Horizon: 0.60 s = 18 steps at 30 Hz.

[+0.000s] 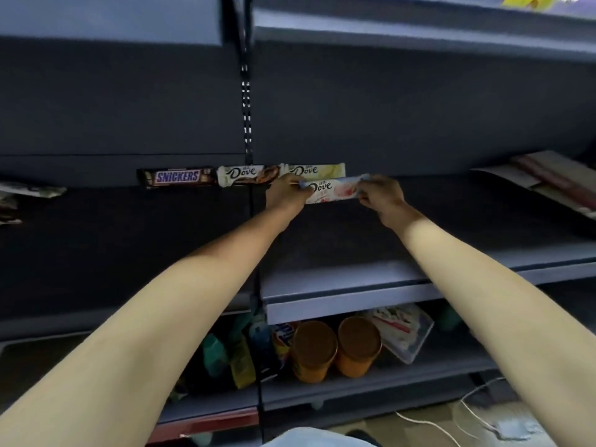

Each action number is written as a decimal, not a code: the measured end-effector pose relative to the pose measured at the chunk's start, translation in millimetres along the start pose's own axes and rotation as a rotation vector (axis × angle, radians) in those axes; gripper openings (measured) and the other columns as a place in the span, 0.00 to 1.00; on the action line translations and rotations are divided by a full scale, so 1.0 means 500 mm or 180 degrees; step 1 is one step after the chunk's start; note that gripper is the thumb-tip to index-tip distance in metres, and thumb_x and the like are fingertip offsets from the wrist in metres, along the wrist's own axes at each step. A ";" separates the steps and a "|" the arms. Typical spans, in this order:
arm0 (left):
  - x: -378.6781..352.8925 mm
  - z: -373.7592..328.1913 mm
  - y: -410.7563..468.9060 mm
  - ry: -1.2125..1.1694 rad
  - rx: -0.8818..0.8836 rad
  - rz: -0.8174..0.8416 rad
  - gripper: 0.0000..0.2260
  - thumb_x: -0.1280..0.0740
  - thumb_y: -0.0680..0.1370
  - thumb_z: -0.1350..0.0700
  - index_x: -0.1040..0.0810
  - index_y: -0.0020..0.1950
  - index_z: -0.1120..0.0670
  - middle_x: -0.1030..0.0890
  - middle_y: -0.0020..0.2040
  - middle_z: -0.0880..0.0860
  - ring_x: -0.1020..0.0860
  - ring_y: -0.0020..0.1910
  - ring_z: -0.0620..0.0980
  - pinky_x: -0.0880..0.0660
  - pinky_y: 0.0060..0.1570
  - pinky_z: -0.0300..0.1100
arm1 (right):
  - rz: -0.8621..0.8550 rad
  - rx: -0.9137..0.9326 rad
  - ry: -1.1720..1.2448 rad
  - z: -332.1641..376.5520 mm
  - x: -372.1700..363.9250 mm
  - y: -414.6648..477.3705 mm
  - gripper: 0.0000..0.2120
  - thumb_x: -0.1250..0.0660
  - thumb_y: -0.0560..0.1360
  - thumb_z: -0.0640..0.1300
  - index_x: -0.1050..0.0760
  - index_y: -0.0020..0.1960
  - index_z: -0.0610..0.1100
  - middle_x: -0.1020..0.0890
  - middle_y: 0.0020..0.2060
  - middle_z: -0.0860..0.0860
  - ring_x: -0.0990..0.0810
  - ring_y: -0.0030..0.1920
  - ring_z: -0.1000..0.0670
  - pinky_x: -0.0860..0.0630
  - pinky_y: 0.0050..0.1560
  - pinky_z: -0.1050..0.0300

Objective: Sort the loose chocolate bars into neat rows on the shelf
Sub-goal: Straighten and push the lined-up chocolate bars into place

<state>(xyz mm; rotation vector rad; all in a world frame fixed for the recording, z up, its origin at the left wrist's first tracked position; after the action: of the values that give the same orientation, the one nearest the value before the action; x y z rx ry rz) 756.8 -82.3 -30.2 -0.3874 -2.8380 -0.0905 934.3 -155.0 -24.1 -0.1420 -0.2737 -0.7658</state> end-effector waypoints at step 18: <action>-0.251 -0.045 0.065 0.0223 0.0348 0.0096 0.11 0.37 0.75 0.61 0.21 0.55 0.55 0.20 0.54 0.55 0.22 0.55 0.54 0.25 0.59 0.49 | -0.0032 -0.0267 0.0683 -0.113 0.131 0.217 0.14 0.41 0.79 0.47 0.26 0.57 0.39 0.22 0.43 0.48 0.21 0.46 0.50 0.23 0.58 0.53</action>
<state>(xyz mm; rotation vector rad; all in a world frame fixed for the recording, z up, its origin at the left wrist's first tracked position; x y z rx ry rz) 887.4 -85.2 -42.8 -0.3952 -2.7523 0.0557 1066.1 -133.8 -61.8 -0.1363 -0.0387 -0.7960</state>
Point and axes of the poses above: each hand's wrist, its own y-axis towards the middle knuckle, its own x-axis out of the back of the hand, z = x × y, the point moved 4 cm from there along y, towards the middle knuckle
